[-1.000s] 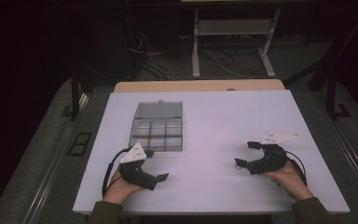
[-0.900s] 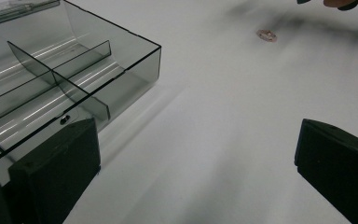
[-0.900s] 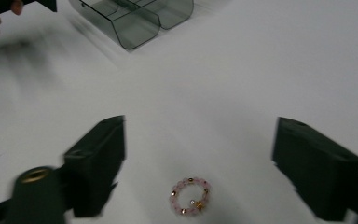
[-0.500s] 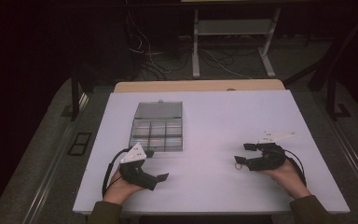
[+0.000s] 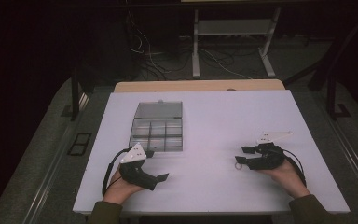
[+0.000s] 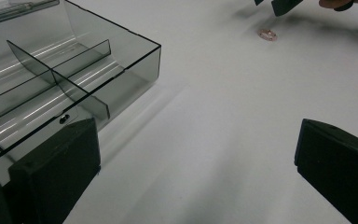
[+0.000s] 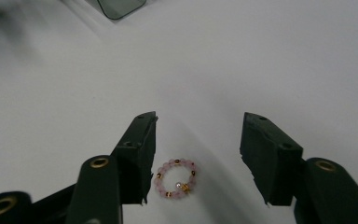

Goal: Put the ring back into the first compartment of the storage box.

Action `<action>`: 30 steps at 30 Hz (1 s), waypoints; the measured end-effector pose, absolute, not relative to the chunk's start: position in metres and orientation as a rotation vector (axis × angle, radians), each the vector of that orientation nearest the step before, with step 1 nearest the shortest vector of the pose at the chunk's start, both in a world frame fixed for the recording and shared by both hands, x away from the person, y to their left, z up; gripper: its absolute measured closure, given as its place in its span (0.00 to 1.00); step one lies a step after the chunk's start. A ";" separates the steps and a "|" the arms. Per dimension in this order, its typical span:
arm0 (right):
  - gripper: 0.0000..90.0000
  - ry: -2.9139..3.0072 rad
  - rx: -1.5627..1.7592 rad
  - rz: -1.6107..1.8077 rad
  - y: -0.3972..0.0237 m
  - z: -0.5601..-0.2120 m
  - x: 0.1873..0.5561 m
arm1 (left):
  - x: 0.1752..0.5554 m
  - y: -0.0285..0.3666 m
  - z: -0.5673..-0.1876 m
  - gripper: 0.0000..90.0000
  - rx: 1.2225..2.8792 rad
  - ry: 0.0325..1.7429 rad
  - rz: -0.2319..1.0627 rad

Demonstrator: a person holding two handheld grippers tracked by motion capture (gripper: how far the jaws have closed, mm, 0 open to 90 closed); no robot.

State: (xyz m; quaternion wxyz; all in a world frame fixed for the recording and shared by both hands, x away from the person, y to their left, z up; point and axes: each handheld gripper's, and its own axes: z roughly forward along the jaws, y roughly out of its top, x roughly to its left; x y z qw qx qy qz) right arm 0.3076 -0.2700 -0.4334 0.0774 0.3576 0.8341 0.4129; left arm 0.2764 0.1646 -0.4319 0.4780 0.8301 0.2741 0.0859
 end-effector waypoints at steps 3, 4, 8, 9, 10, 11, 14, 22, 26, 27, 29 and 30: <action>0.56 2.500 1.071 1.214 -0.270 -0.434 0.308 | 0.276 0.164 -0.432 0.00 2.031 0.667 0.210; 0.58 2.498 1.071 1.211 -0.270 -0.434 0.308 | 0.276 0.164 -0.432 0.00 2.031 0.667 0.210; 0.64 2.508 1.073 1.200 -0.270 -0.435 0.309 | 0.277 0.164 -0.432 0.00 2.031 0.666 0.210; 0.65 2.514 1.073 1.202 -0.270 -0.436 0.309 | 0.277 0.164 -0.432 0.00 2.031 0.667 0.209; 0.66 2.520 1.070 1.198 -0.270 -0.436 0.309 | 0.277 0.164 -0.432 0.00 2.031 0.667 0.209; 0.67 2.524 1.077 1.193 -0.269 -0.436 0.309 | 0.277 0.165 -0.432 0.00 2.031 0.667 0.208; 0.70 2.540 1.073 1.181 -0.268 -0.438 0.310 | 0.277 0.165 -0.432 0.00 2.030 0.667 0.208; 0.78 2.567 1.075 1.145 -0.267 -0.440 0.310 | 0.277 0.165 -0.432 0.00 2.031 0.669 0.207; 0.81 2.584 1.071 1.139 -0.266 -0.442 0.311 | 0.277 0.165 -0.432 0.00 2.031 0.669 0.208; 0.81 2.584 1.071 1.139 -0.266 -0.442 0.311 | 0.277 0.165 -0.432 0.00 2.031 0.669 0.208; 0.83 2.598 1.071 1.119 -0.265 -0.444 0.311 | 0.277 0.165 -0.432 0.00 2.030 0.669 0.207; 0.84 2.603 1.073 1.111 -0.265 -0.444 0.311 | 0.277 0.165 -0.432 0.00 2.030 0.670 0.207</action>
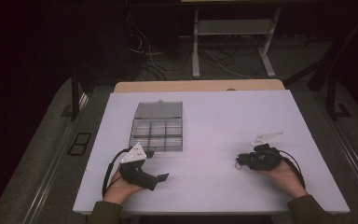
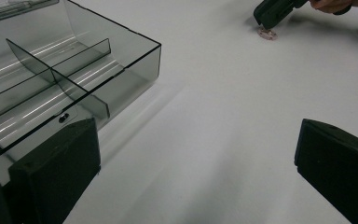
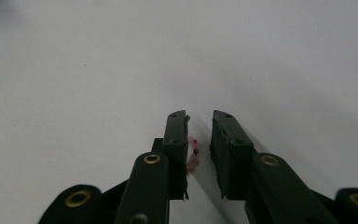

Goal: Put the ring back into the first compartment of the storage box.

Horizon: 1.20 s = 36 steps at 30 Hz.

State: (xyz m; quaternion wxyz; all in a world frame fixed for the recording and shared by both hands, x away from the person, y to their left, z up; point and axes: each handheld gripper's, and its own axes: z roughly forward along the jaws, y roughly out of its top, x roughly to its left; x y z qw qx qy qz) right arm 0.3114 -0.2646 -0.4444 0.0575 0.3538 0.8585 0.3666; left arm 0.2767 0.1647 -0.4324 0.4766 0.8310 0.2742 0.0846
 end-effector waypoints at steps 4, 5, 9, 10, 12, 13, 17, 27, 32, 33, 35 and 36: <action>0.85 2.616 1.076 1.101 -0.264 -0.445 0.312 | 0.277 0.165 -0.432 0.00 2.030 0.669 0.208; 0.86 2.617 1.077 1.102 -0.264 -0.445 0.312 | 0.277 0.165 -0.432 0.00 2.031 0.669 0.208; 0.88 2.618 1.075 1.098 -0.264 -0.446 0.312 | 0.277 0.165 -0.432 0.00 2.029 0.670 0.208; 0.88 2.618 1.075 1.098 -0.264 -0.446 0.312 | 0.277 0.165 -0.432 0.00 2.029 0.670 0.208; 0.89 2.617 1.074 1.090 -0.263 -0.446 0.312 | 0.277 0.165 -0.432 0.00 2.029 0.670 0.209; 0.90 2.620 1.069 1.088 -0.263 -0.446 0.312 | 0.277 0.165 -0.432 0.00 2.031 0.670 0.208; 0.91 2.622 1.066 1.070 -0.262 -0.448 0.312 | 0.276 0.165 -0.432 0.00 2.028 0.669 0.210; 0.94 2.611 1.056 1.050 -0.261 -0.448 0.310 | 0.276 0.165 -0.432 0.00 2.030 0.669 0.210; 0.94 2.610 1.067 1.054 -0.261 -0.448 0.310 | 0.276 0.165 -0.432 0.00 2.029 0.670 0.211; 0.94 2.610 1.067 1.054 -0.261 -0.448 0.310 | 0.276 0.165 -0.432 0.00 2.029 0.670 0.211; 0.94 2.610 1.066 1.054 -0.261 -0.448 0.310 | 0.276 0.165 -0.432 0.00 2.028 0.670 0.211; 0.95 2.610 1.065 1.052 -0.261 -0.448 0.310 | 0.276 0.165 -0.432 0.00 2.029 0.670 0.211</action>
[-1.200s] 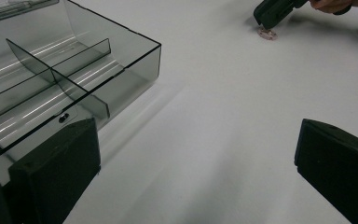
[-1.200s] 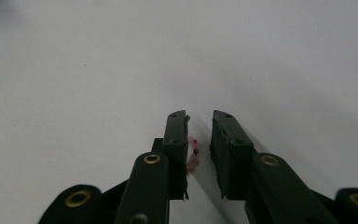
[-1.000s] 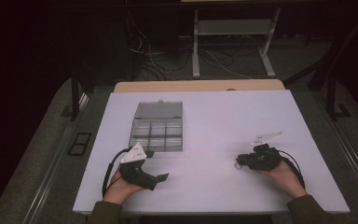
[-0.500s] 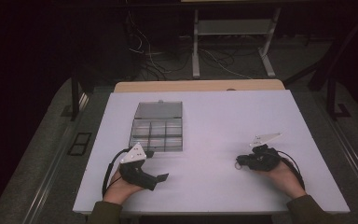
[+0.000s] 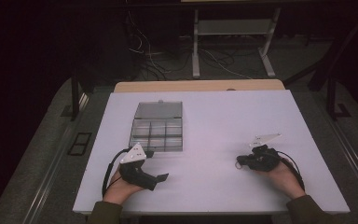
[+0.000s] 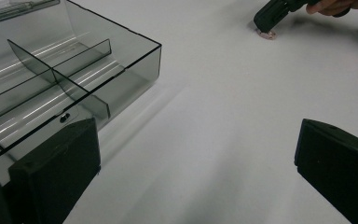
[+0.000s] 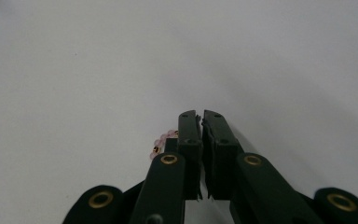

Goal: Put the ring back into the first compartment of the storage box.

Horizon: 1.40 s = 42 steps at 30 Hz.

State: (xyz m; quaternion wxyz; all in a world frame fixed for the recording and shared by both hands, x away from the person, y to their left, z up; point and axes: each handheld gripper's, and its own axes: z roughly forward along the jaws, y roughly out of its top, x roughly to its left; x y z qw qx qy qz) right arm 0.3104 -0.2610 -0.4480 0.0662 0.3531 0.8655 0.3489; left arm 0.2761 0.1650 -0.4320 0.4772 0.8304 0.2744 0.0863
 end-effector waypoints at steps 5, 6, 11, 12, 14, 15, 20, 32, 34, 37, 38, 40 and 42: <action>0.95 2.612 1.058 1.048 -0.261 -0.447 0.310 | 0.276 0.165 -0.432 0.00 2.025 0.671 0.211; 0.95 2.615 1.053 1.046 -0.261 -0.447 0.310 | 0.276 0.165 -0.432 0.00 2.025 0.670 0.211; 0.95 2.619 1.047 1.049 -0.261 -0.446 0.309 | 0.276 0.165 -0.432 0.00 2.025 0.669 0.210; 0.95 2.619 1.045 1.049 -0.261 -0.445 0.309 | 0.276 0.165 -0.432 0.00 2.025 0.669 0.210; 0.95 2.617 1.038 1.055 -0.261 -0.445 0.309 | 0.276 0.165 -0.432 0.00 2.024 0.669 0.210; 0.97 2.609 1.042 1.064 -0.261 -0.443 0.309 | 0.276 0.165 -0.432 0.00 2.024 0.670 0.210; 0.97 2.601 1.037 1.083 -0.262 -0.440 0.308 | 0.276 0.165 -0.432 0.00 2.024 0.669 0.210; 0.97 2.592 1.005 1.140 -0.260 -0.432 0.305 | 0.276 0.165 -0.432 0.00 2.027 0.664 0.208; 0.97 2.588 0.999 1.148 -0.259 -0.430 0.306 | 0.275 0.165 -0.432 0.00 2.027 0.664 0.209; 0.97 2.585 0.998 1.166 -0.259 -0.429 0.306 | 0.275 0.165 -0.432 0.00 2.027 0.663 0.209; 0.97 2.582 0.995 1.171 -0.258 -0.427 0.307 | 0.275 0.165 -0.432 0.00 2.026 0.663 0.210; 0.97 2.581 0.991 1.178 -0.257 -0.426 0.308 | 0.275 0.165 -0.432 0.00 2.025 0.664 0.210; 0.97 2.577 0.985 1.183 -0.256 -0.425 0.308 | 0.275 0.165 -0.432 0.00 2.028 0.661 0.210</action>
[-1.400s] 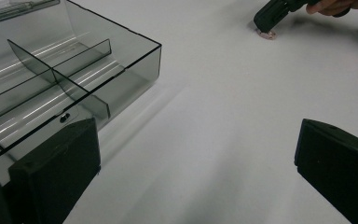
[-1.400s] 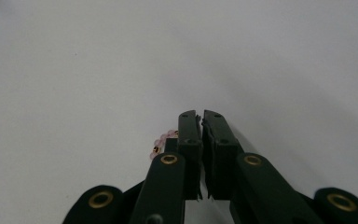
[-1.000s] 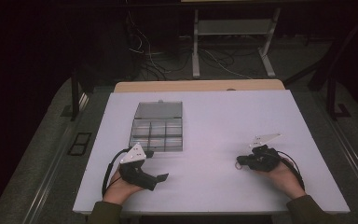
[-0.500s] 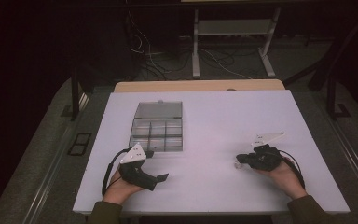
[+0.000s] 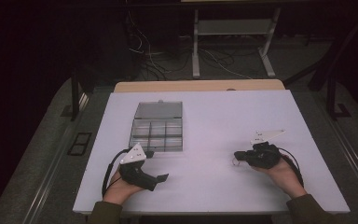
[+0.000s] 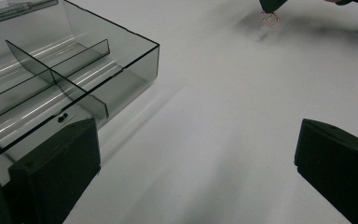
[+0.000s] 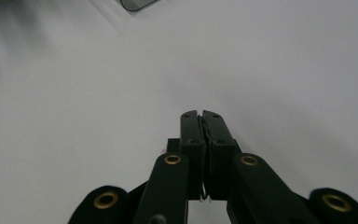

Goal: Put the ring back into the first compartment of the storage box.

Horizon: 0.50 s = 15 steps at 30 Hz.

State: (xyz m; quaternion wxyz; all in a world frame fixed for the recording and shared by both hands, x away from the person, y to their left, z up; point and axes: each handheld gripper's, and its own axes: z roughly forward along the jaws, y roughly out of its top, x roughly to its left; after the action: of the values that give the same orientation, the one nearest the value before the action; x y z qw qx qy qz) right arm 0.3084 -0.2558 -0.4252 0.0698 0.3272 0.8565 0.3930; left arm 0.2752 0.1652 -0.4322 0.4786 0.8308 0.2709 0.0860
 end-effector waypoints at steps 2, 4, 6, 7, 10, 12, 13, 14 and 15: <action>0.97 2.579 0.984 1.189 -0.254 -0.424 0.309 | 0.275 0.165 -0.432 0.00 2.025 0.663 0.209; 0.97 2.578 0.982 1.200 -0.253 -0.423 0.310 | 0.275 0.165 -0.432 0.00 2.028 0.661 0.210; 0.97 2.574 0.980 1.220 -0.251 -0.421 0.311 | 0.275 0.165 -0.432 0.00 2.025 0.662 0.209; 0.97 2.572 0.977 1.224 -0.251 -0.420 0.312 | 0.275 0.165 -0.432 0.00 2.027 0.661 0.209; 0.97 2.571 0.974 1.233 -0.250 -0.419 0.313 | 0.275 0.166 -0.432 0.00 2.028 0.660 0.209; 0.97 2.568 0.973 1.252 -0.249 -0.418 0.315 | 0.275 0.165 -0.432 0.00 2.023 0.661 0.209; 0.97 2.566 0.973 1.253 -0.248 -0.418 0.316 | 0.275 0.166 -0.432 0.00 2.023 0.661 0.209; 0.97 2.566 0.973 1.253 -0.248 -0.418 0.316 | 0.275 0.166 -0.432 0.00 2.023 0.661 0.209; 0.97 2.566 0.975 1.253 -0.248 -0.418 0.316 | 0.275 0.166 -0.432 0.00 2.023 0.661 0.209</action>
State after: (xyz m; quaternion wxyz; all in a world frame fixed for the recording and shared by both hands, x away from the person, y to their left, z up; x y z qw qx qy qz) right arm 0.3159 -0.2479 -0.4178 0.0622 0.3224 0.8487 0.4146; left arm 0.2754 0.1655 -0.4323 0.4806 0.8296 0.2711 0.0857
